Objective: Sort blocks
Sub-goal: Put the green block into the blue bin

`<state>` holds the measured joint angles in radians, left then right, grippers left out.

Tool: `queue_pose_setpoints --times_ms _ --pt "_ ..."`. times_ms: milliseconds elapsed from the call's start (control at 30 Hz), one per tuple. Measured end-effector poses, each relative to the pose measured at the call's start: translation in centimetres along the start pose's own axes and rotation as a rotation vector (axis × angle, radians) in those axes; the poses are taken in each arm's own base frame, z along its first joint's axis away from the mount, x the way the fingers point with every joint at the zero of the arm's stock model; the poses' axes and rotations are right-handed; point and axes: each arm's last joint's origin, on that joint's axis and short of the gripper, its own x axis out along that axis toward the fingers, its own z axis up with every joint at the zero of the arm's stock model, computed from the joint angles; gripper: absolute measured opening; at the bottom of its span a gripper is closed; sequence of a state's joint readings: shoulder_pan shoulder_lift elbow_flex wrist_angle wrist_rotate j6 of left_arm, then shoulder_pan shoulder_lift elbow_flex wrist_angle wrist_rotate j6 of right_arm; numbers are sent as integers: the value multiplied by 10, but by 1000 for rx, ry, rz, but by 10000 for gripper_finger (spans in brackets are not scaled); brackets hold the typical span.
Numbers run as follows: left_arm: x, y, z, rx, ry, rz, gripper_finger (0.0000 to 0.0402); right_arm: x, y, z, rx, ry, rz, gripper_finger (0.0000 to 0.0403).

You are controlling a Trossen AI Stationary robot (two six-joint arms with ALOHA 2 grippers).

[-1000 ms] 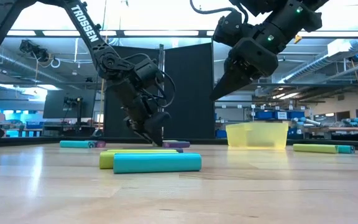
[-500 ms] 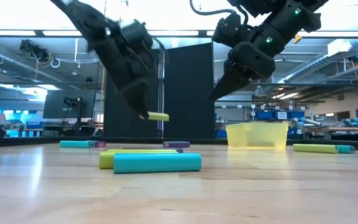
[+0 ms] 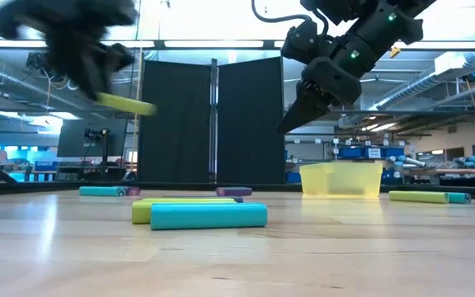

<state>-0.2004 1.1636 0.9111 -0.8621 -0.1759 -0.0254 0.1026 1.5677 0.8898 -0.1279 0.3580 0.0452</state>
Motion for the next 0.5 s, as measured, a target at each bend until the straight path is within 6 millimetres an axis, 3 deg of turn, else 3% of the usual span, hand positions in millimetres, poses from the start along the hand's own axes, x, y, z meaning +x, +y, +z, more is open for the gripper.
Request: queue_pose_setpoints --times_ms 100,267,500 --pt "-7 -29 -13 66 33 -117 109 0 -1 0 5 1 -2 13" --pt "-9 -65 -29 6 72 -210 109 0 -1 0 14 -1 -2 13" --pt "10 -104 -67 -104 104 -276 109 0 -1 0 26 -1 -4 13"
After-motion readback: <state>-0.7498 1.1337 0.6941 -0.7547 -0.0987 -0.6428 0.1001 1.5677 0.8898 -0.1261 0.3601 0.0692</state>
